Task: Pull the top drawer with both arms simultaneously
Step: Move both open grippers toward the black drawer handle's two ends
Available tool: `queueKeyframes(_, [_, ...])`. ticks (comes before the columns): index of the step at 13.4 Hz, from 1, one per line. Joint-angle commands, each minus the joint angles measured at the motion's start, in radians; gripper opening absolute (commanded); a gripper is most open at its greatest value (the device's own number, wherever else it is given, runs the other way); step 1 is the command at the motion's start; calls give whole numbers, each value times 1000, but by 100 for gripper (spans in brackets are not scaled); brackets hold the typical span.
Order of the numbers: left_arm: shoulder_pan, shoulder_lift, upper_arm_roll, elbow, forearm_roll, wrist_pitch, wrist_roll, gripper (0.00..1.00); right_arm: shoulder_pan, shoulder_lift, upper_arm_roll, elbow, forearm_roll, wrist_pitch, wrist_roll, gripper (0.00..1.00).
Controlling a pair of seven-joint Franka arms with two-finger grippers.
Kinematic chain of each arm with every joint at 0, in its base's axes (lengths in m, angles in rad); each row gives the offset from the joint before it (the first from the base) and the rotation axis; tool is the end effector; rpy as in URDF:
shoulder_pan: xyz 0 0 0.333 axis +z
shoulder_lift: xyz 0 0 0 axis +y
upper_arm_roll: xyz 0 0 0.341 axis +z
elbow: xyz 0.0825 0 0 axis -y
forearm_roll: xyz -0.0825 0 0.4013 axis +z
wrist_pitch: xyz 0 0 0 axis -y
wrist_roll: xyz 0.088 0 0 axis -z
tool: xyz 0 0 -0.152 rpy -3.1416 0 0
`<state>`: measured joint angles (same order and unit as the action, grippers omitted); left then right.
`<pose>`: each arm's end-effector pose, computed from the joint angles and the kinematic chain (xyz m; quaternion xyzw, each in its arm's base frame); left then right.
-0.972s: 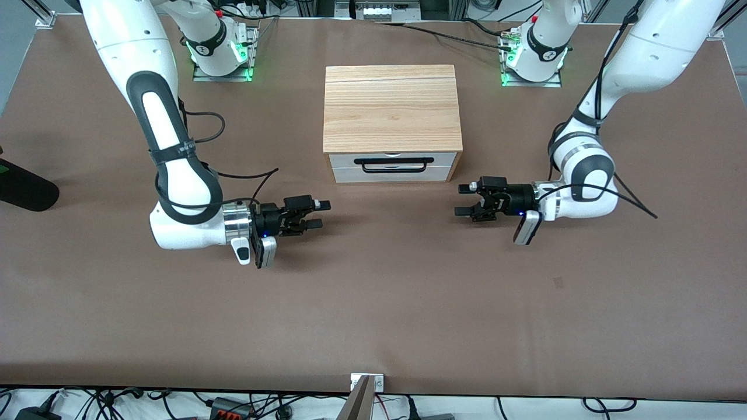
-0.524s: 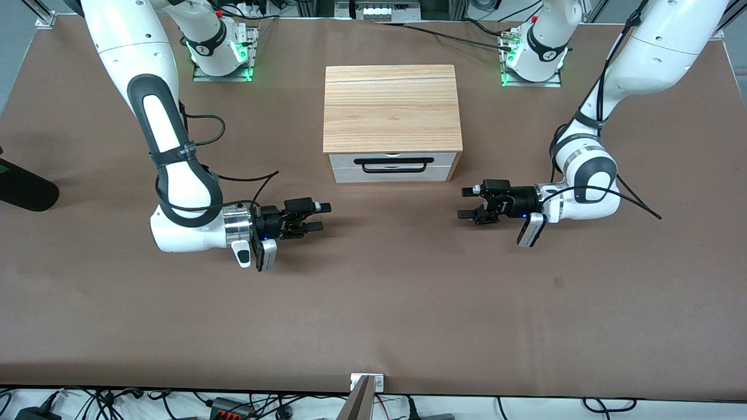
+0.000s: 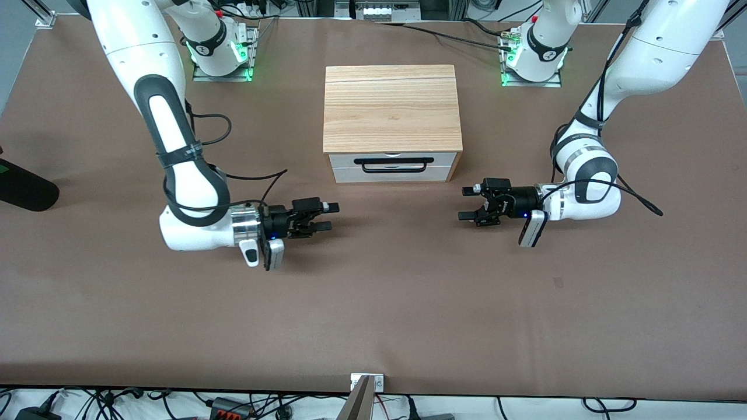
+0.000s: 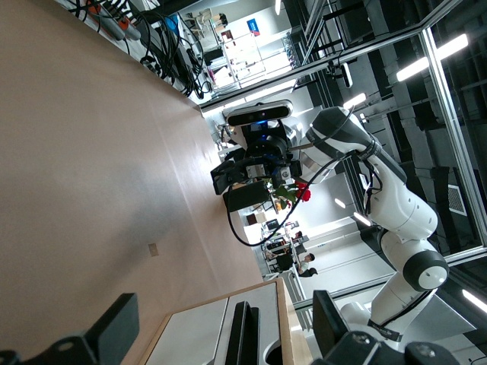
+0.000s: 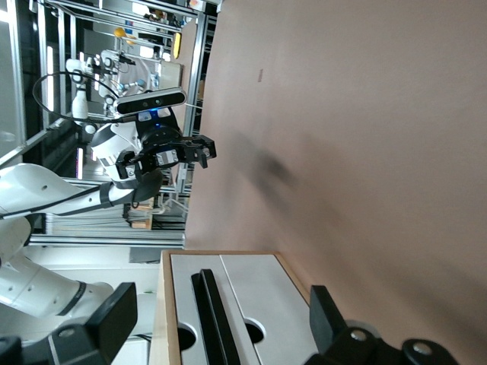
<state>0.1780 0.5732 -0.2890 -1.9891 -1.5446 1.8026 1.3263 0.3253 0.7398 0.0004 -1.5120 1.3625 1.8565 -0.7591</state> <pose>0.5977 -0.1881 0.2144 0.7164 -0.1117 0.1345 0.6754 0.6610 0.3482 0.2412 -0.8034 -0.1424 0.0291 0.5775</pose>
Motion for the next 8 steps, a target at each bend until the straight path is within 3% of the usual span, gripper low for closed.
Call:
queueKeyframes(1, [11,2,-10,-2,-15,-2,34,100,40,16,6,-20,32,41,-5,100])
queueKeyframes(5, [12,2,-9,-2,-15,-2,34,100,47,15,12,-68,38,26,-17,100])
queueKeyframes(8, [11,11,-10,-8,-15,-2,39,100,41,12,39,-114,114,-32,-72,100])
